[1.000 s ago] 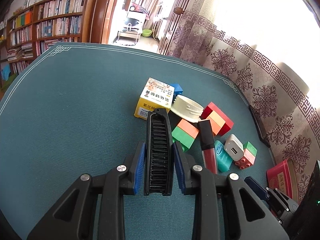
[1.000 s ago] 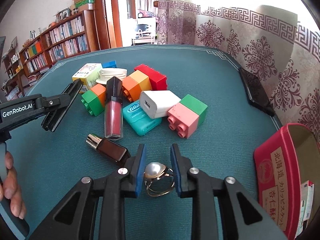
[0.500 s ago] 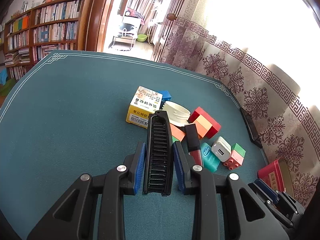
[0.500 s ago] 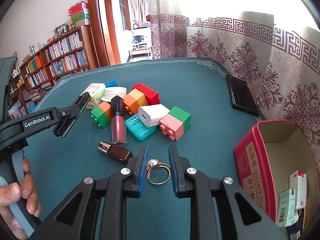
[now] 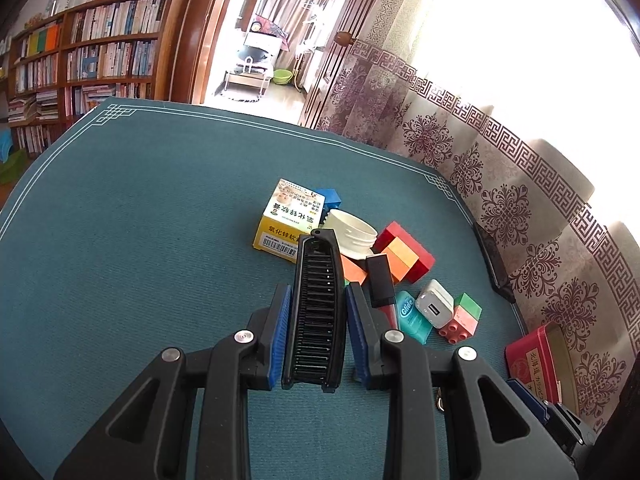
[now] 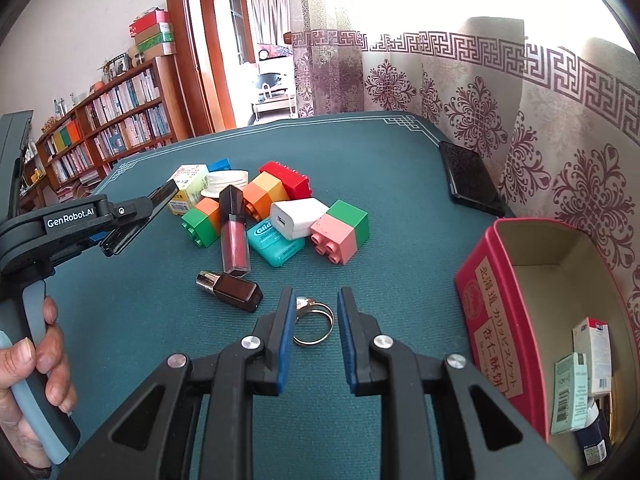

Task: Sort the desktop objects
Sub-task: 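Grasp the gold pearl ring with the right gripper while the left gripper holds the comb, then carry the comb and ring into the red tin and open both grippers, then grasp the green-orange brick with the left gripper while the right gripper grasps the pink-green brick, then carry both toy bricks into the red tin and open both grippers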

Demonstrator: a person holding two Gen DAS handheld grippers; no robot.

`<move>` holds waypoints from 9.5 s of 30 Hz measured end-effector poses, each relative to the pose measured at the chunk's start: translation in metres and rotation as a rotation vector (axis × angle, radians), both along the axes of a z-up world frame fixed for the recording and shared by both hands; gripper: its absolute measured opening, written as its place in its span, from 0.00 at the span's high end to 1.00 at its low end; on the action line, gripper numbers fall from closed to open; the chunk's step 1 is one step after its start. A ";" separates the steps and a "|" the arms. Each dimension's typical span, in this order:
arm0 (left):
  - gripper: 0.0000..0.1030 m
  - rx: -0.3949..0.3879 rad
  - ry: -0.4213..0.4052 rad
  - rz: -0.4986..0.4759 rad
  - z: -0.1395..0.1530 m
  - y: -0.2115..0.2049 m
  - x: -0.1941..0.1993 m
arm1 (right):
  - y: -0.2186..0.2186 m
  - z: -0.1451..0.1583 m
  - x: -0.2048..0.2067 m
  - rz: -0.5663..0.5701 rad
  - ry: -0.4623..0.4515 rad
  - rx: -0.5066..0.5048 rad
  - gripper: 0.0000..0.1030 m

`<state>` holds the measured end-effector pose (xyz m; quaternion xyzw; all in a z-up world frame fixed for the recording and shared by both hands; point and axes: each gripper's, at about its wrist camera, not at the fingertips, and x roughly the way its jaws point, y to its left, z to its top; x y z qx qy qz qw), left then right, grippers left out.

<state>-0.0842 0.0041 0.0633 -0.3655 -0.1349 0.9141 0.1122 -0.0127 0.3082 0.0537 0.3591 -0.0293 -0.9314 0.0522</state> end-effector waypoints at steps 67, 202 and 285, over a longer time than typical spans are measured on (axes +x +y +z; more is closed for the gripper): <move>0.71 -0.160 0.158 -0.572 0.061 0.243 0.137 | 0.190 0.037 0.129 -0.381 0.127 -0.004 0.63; 0.67 -0.185 -0.015 -0.154 -0.023 0.043 -0.040 | 0.012 -0.034 -0.083 -0.083 -0.068 0.019 0.49; 0.67 -0.228 0.142 -0.651 0.027 0.262 0.110 | 0.185 -0.012 0.111 -0.431 0.002 -0.076 0.48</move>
